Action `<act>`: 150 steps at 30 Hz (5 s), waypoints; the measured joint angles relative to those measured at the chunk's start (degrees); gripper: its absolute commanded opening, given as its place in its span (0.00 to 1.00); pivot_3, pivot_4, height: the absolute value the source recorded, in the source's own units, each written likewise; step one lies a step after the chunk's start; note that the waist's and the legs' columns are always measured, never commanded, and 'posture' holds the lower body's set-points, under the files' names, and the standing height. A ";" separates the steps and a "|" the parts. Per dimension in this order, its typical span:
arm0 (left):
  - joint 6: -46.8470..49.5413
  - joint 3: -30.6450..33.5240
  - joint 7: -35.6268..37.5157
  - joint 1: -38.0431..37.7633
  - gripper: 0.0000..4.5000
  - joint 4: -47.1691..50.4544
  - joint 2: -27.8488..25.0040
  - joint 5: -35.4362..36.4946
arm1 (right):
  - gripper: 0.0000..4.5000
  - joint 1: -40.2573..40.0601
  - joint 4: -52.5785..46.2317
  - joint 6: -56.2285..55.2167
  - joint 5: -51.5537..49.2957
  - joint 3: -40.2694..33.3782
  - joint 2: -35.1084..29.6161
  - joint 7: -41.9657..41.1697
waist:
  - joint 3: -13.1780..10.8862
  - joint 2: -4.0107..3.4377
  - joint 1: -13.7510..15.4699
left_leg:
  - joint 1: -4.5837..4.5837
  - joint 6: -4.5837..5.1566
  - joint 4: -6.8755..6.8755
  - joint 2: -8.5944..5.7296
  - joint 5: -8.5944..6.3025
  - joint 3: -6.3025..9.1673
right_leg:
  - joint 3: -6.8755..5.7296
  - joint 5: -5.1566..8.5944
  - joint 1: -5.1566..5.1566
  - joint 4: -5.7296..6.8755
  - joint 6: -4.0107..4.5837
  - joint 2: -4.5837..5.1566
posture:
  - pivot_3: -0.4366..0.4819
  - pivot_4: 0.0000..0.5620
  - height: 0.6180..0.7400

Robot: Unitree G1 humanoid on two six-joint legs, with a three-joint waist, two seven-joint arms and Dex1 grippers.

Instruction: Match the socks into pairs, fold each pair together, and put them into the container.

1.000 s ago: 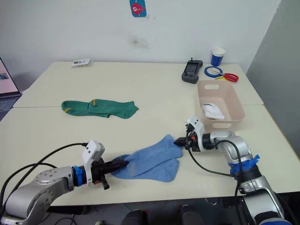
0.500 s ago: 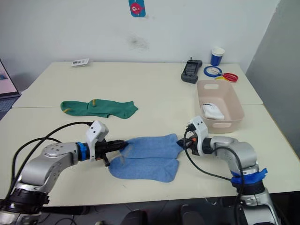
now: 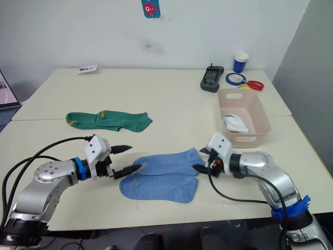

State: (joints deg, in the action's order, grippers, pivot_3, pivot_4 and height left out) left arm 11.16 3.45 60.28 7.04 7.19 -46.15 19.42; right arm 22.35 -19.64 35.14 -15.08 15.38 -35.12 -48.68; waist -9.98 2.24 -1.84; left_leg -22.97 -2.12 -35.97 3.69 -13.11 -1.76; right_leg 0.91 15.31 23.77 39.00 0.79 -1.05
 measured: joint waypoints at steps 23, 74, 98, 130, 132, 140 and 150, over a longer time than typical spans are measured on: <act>-13.02 -8.74 -1.50 3.41 0.00 -6.78 3.03 -13.95 | 0.11 1.11 8.91 -11.92 13.88 8.87 1.33 -2.28 | 0.00 0.00 0.14 | 0.02 0.00 -0.05 -0.02 0.00 -0.06 | 0.04 0.00 -0.04 0.02 -0.01 0.01 | 0.48 0.27 1.00; 25.45 1.94 6.95 -4.79 0.00 14.36 -11.84 13.73 | 0.00 6.94 -0.83 28.46 -24.07 1.58 -4.52 -10.56 | -0.01 -0.01 0.13 | 0.05 0.00 -0.08 -0.03 0.00 0.04 | -0.02 0.02 -0.08 0.02 0.01 0.01 | 0.48 0.27 1.00; 29.18 -6.71 4.16 8.15 0.00 0.95 -7.65 6.22 | 0.00 15.19 18.19 14.33 -9.13 6.53 0.84 -13.73 | -0.01 0.00 0.09 | -0.02 0.01 -0.08 0.00 0.00 0.04 | 0.02 0.02 0.00 0.06 0.02 -0.21 | 0.48 0.27 1.00; 26.39 4.98 1.34 -4.53 0.67 6.70 -6.21 9.67 | 0.61 -3.17 0.48 19.31 -13.18 -3.88 -2.01 -2.43 | 0.00 0.00 0.07 | 0.05 0.00 -0.07 -0.02 0.00 0.04 | -0.01 0.03 -0.09 0.02 0.03 0.02 | 0.48 0.27 1.00; 24.25 2.95 0.23 -4.40 0.58 5.72 -5.59 7.17 | 0.53 -3.18 0.29 19.67 -13.32 -3.88 -1.23 -1.94 | 0.00 0.00 0.06 | 0.06 0.00 -0.07 -0.02 0.00 0.02 | 0.02 0.03 -0.09 0.03 0.03 0.02 | 0.48 0.27 1.00; 21.92 0.96 -0.60 -4.41 0.03 3.33 -4.56 5.42 | 0.00 -3.20 -0.44 20.89 -14.25 -3.95 -0.77 -1.23 | 0.00 0.00 0.05 | 0.04 0.00 -0.07 -0.01 0.00 0.03 | 0.00 0.03 -0.08 0.02 0.03 0.01 | 0.48 0.27 1.00; 24.13 3.92 -0.94 -5.20 0.01 3.36 -4.68 7.50 | 0.00 -3.10 -0.99 23.32 -17.96 -5.26 0.92 0.29 | 0.00 0.00 0.03 | 0.03 0.00 -0.07 0.00 0.00 0.04 | -0.01 0.03 -0.08 0.03 0.03 0.01 | 0.48 0.27 1.00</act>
State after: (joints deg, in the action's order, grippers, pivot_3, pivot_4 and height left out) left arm 35.29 7.38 59.33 1.83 10.55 -50.83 26.92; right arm 19.25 -20.62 58.45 -33.04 10.12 -34.21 -48.39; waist -9.99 2.24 -1.81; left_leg -22.94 -2.12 -36.04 3.69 -13.12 -1.72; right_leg 0.90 15.34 23.69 39.03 0.83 -1.04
